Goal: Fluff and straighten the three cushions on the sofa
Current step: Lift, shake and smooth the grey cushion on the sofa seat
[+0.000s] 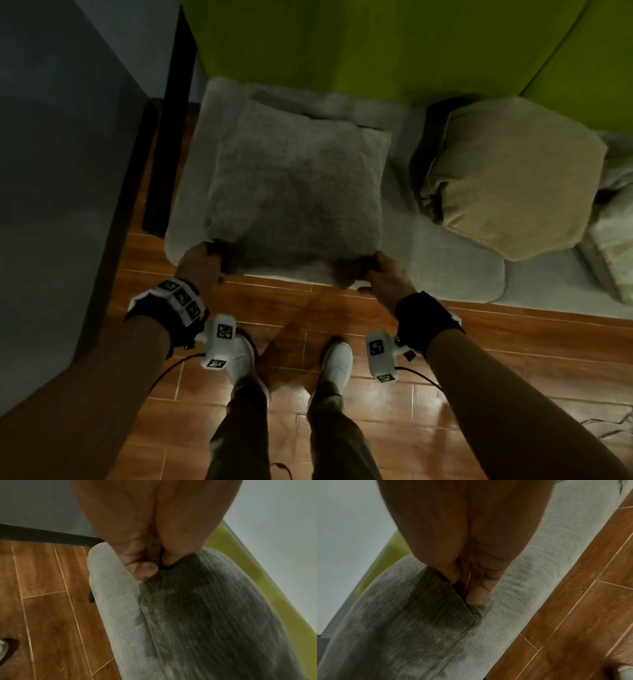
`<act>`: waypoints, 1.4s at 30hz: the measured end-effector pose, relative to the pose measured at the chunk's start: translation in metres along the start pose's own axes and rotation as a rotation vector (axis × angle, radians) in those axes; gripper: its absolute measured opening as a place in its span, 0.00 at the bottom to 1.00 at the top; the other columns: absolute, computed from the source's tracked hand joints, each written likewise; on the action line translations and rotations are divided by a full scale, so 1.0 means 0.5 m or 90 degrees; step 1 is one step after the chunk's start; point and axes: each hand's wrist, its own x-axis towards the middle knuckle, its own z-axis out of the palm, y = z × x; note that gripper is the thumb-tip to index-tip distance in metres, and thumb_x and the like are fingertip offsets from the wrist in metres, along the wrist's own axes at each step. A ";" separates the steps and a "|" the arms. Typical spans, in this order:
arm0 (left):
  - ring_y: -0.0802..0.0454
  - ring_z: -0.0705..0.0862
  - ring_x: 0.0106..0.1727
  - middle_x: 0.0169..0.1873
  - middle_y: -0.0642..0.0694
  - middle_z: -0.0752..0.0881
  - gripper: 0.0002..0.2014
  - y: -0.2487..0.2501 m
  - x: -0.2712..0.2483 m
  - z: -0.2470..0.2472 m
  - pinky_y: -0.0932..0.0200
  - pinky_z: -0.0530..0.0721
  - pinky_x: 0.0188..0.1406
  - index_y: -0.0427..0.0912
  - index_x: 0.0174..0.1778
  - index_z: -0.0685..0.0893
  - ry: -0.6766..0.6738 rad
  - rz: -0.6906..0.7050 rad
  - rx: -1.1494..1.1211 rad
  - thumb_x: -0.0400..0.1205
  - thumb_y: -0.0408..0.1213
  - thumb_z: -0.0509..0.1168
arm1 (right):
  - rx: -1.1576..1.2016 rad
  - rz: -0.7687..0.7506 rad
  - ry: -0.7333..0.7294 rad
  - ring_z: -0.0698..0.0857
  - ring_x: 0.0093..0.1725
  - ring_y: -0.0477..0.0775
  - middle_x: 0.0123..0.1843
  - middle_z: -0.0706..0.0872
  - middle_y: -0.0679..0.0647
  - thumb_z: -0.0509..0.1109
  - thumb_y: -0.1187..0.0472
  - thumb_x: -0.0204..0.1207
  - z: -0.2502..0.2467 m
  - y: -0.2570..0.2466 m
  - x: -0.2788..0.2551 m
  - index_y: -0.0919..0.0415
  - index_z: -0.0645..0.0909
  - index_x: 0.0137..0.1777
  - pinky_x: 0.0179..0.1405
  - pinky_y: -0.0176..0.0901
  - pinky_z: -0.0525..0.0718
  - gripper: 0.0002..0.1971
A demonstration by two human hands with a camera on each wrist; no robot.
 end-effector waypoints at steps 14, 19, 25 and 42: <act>0.41 0.80 0.50 0.68 0.28 0.80 0.17 0.071 0.038 -0.019 0.49 0.81 0.42 0.32 0.70 0.77 -0.074 -0.016 0.064 0.87 0.31 0.55 | -0.056 0.045 0.077 0.89 0.54 0.61 0.53 0.89 0.58 0.69 0.59 0.82 0.024 -0.045 0.023 0.55 0.83 0.59 0.55 0.56 0.90 0.08; 0.49 0.88 0.41 0.52 0.43 0.87 0.13 0.073 0.038 -0.029 0.56 0.78 0.31 0.51 0.61 0.75 -0.131 0.010 0.107 0.86 0.30 0.58 | -0.269 -0.011 0.099 0.87 0.57 0.63 0.58 0.88 0.61 0.70 0.59 0.81 0.034 -0.067 0.021 0.59 0.83 0.65 0.50 0.45 0.81 0.14; 0.38 0.90 0.45 0.51 0.40 0.87 0.12 0.070 0.032 -0.038 0.43 0.90 0.39 0.48 0.62 0.76 -0.108 0.037 0.106 0.85 0.31 0.59 | -0.259 -0.030 0.105 0.88 0.50 0.57 0.51 0.88 0.54 0.78 0.63 0.77 -0.002 -0.048 0.007 0.58 0.85 0.59 0.48 0.45 0.85 0.12; 0.38 0.86 0.46 0.51 0.34 0.85 0.13 -0.044 0.014 -0.115 0.40 0.86 0.47 0.38 0.62 0.76 -0.027 -0.091 -0.015 0.87 0.42 0.63 | 0.058 0.168 0.055 0.86 0.53 0.56 0.55 0.90 0.53 0.71 0.47 0.83 -0.025 0.050 -0.028 0.48 0.83 0.61 0.46 0.50 0.82 0.11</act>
